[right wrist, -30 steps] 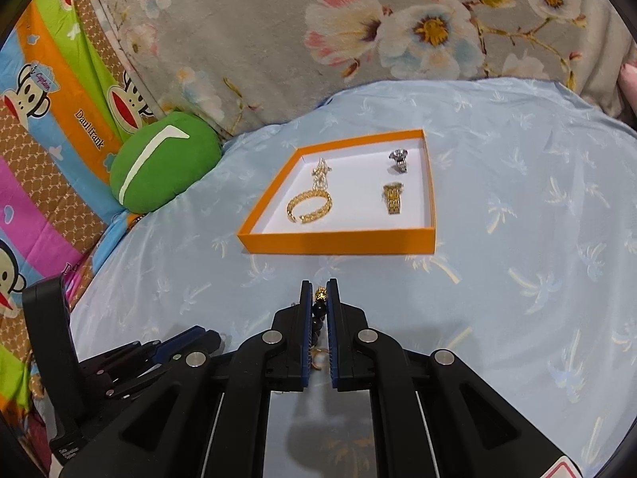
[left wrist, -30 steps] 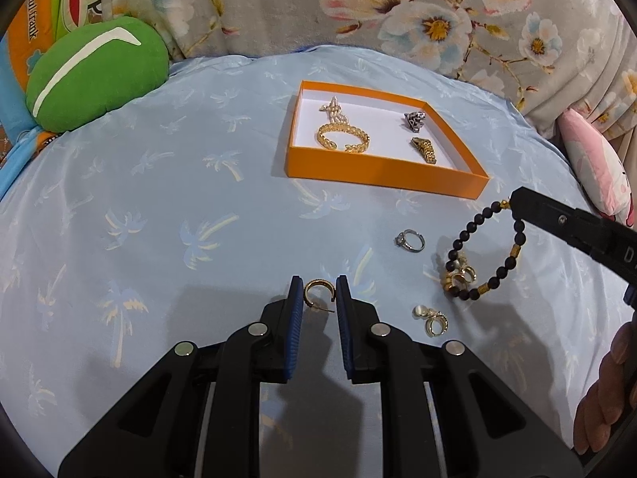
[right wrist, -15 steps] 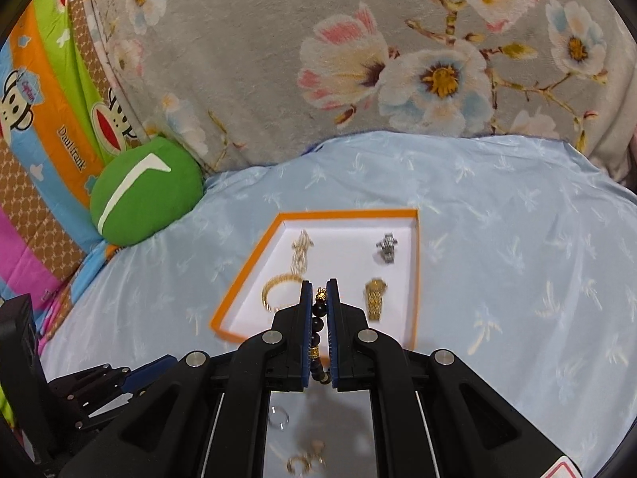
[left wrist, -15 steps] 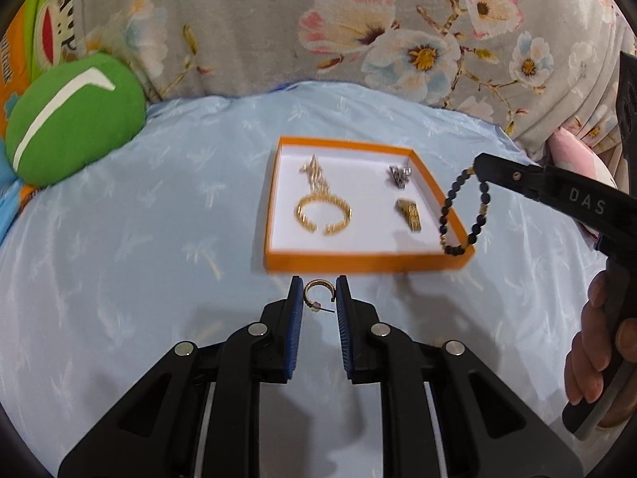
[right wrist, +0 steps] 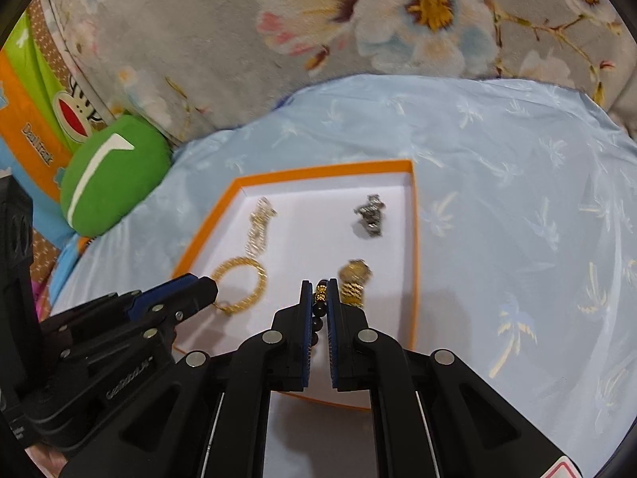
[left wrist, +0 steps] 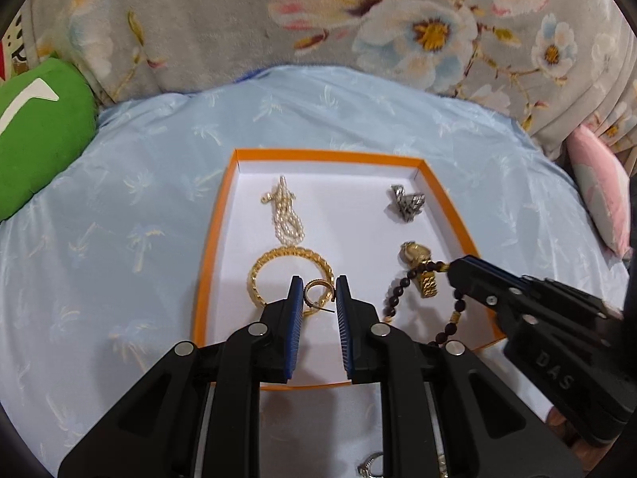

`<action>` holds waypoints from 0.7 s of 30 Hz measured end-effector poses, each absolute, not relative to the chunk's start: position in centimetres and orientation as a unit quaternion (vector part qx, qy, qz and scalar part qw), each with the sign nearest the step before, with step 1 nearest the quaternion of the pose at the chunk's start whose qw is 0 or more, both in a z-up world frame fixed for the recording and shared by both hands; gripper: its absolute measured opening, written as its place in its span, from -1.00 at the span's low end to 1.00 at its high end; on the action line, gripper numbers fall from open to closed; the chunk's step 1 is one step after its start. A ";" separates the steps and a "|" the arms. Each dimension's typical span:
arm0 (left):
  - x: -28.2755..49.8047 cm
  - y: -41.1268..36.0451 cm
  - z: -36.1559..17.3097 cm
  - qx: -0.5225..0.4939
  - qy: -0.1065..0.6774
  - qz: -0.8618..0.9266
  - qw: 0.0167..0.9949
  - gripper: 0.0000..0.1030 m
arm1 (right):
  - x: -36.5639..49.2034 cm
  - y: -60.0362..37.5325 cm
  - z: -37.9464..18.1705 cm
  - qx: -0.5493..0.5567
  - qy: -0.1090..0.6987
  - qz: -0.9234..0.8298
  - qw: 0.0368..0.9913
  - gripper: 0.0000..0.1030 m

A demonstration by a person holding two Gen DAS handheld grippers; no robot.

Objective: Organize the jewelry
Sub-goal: 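Open the left tool to drop the earring while the right tool releases the bracelet in the box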

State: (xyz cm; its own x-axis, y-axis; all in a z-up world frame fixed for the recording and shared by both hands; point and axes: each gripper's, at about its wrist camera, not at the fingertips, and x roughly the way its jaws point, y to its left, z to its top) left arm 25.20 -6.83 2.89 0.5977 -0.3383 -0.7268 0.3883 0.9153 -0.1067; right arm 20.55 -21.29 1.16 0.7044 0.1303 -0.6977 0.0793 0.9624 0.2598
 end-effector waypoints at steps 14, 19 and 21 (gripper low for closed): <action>25.0 -7.6 0.2 0.058 0.409 -0.192 0.890 -0.60 | 19.5 -21.1 -0.6 0.091 0.389 -0.018 0.916 -0.86; 24.6 -6.9 0.7 0.047 0.390 -0.182 0.901 0.00 | 19.1 -21.2 -0.1 0.094 0.377 -0.018 0.921 -0.83; 24.4 -6.3 1.2 0.036 0.380 -0.180 0.907 0.02 | 18.9 -21.3 0.0 0.097 0.374 -0.019 0.922 -0.81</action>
